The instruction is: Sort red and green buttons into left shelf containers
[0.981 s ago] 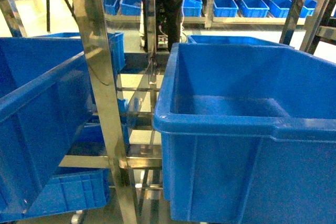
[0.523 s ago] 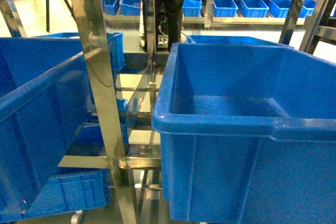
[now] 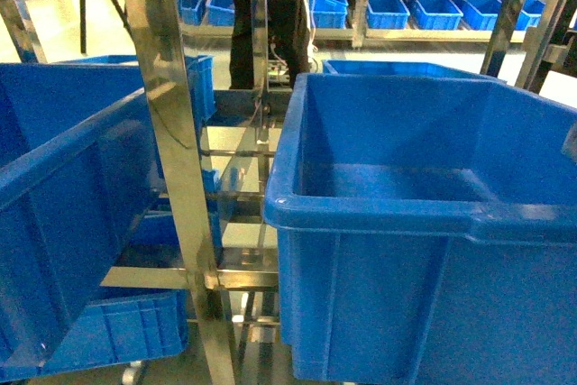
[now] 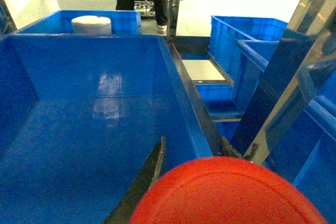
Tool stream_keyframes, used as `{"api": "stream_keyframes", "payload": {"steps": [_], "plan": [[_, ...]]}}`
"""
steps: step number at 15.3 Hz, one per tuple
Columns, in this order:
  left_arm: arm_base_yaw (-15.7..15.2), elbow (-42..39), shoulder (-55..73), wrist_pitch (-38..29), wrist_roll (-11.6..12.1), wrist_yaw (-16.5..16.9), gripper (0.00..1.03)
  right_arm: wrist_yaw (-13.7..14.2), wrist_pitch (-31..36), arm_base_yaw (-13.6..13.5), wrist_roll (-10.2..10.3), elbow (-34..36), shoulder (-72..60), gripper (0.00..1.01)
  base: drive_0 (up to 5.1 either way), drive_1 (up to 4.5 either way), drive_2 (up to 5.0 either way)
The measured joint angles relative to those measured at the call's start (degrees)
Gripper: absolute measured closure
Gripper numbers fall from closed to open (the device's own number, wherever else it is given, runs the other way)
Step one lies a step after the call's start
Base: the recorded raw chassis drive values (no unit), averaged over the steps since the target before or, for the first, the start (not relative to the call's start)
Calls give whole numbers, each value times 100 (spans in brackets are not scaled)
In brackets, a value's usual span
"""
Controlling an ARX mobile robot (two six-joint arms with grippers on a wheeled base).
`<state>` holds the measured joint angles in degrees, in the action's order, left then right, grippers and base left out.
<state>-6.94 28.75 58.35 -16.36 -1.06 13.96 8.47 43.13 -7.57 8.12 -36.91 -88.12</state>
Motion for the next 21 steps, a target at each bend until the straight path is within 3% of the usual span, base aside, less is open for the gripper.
{"api": "stream_keyframes", "payload": {"steps": [1, 2, 4, 5, 6, 9, 11, 14, 15, 17, 18, 21], "plan": [[-2, 0, 0, -2, 0, -15, 77, 310, 608, 9, -310, 155, 184, 41, 0, 0, 0], [-2, 0, 0, 0, -2, -15, 77, 404, 1392, 20, -774, 605, 664, 27, 0, 0, 0], [0, 0, 0, -2, 0, -11, 77, 81, 1547, 264, -1075, 1259, 1574, 8, 0, 0, 0], [0, 0, 0, -2, -2, -2, 77, -227, 997, 649, -1110, 1705, 2409, 1, 0, 0, 0], [-11, 0, 0, 0, -2, -20, 77, -667, 188, 1158, -1034, 2017, 3386, 4, 0, 0, 0], [0, 0, 0, 0, 0, 0, 77, -1641, -1340, 2127, -793, 1982, 5460, 3, 0, 0, 0], [0, 0, 0, -4, 0, 2, 77, -1764, -1510, 2140, -767, 1910, 5665, 3, 0, 0, 0], [-11, 103, 693, -807, 168, -160, 77, -1762, -1556, 2144, -763, 1941, 5576, 3, 0, 0, 0], [197, 435, 1569, -1377, 313, -522, 77, -1762, -1528, 2144, -763, 1941, 5611, 3, 0, 0, 0], [439, 1617, 3268, -1768, 549, -977, 77, -1762, -1530, 2144, -763, 1941, 5598, 3, 0, 0, 0], [448, 2048, 3738, -1478, 638, -1069, 77, -1762, -1528, 2144, -761, 1941, 5600, 3, 0, 0, 0], [216, 2520, 4288, -1591, 1038, -1241, 77, -1762, -1530, 2144, -758, 1941, 5598, 3, 0, 0, 0]]}}
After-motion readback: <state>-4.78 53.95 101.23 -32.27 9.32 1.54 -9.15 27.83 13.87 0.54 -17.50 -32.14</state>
